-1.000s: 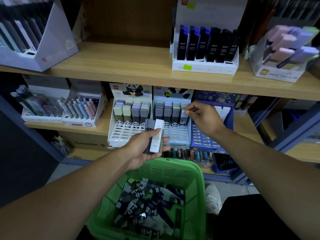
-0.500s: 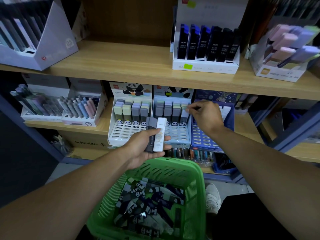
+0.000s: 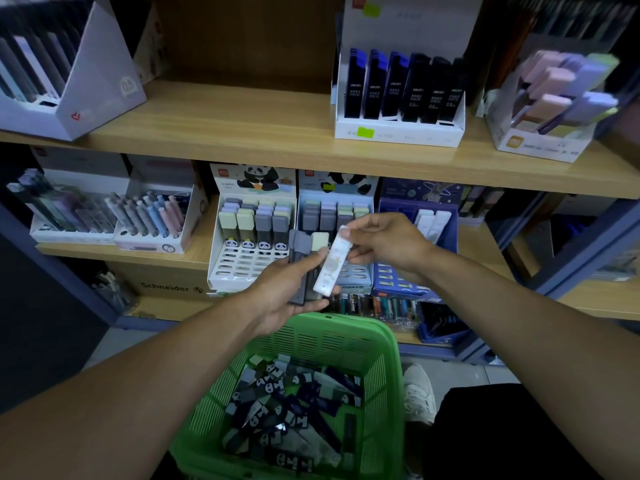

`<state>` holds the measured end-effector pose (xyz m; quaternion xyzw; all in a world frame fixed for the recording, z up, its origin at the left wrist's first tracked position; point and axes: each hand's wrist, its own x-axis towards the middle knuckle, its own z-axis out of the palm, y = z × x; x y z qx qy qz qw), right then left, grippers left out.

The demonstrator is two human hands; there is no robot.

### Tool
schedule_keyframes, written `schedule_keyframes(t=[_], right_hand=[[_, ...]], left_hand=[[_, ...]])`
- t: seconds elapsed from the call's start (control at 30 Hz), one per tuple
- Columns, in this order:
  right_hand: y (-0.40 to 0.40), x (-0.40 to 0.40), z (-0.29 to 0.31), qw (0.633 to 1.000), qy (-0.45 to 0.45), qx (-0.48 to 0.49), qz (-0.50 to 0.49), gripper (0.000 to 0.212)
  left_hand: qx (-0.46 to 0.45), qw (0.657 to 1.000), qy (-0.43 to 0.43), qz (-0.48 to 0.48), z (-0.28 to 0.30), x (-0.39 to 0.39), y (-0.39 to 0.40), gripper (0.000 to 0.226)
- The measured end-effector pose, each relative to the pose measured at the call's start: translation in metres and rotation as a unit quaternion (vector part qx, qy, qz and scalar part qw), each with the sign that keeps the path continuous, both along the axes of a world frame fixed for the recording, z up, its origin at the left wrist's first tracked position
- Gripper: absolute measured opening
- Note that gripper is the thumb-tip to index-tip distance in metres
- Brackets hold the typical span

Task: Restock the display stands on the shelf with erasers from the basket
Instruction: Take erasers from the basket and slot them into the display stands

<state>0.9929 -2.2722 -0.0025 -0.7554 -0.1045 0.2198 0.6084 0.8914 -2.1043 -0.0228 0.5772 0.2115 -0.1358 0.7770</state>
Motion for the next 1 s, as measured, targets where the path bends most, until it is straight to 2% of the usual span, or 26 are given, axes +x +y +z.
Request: schedule_keyframes(t=[0.1, 0.17, 0.27, 0.4, 0.6, 0.77, 1.0], right_hand=[[-0.024, 0.008, 0.003, 0.995, -0.023, 0.042, -0.091, 0.012], [-0.045, 0.013, 0.001, 0.984, -0.105, 0.035, -0.139, 0.006], [-0.077, 0.018, -0.004, 0.951, -0.246, -0.077, -0.171, 0.006], [-0.107, 0.024, -0.009, 0.905, -0.327, -0.16, -0.222, 0.006], [-0.122, 0.033, -0.021, 0.891, -0.348, -0.245, -0.161, 0.001], [-0.125, 0.04, -0.025, 0.883, -0.354, -0.273, -0.144, 0.002], [-0.128, 0.04, -0.028, 0.885, -0.336, -0.294, -0.131, 0.007]], left_hand=[[-0.042, 0.999, 0.007, 0.002, 0.002, 0.005, 0.0, 0.031], [-0.047, 0.999, 0.007, -0.004, 0.001, 0.008, -0.002, 0.027], [-0.025, 1.0, -0.001, -0.013, 0.002, 0.01, -0.008, 0.028], [-0.012, 1.0, -0.008, -0.022, 0.002, 0.012, -0.022, 0.028], [0.011, 0.999, -0.009, -0.051, -0.002, 0.011, -0.041, 0.038], [0.001, 0.999, 0.005, -0.043, -0.003, 0.011, -0.045, 0.023], [0.013, 0.999, 0.018, -0.049, -0.001, 0.012, -0.047, 0.021]])
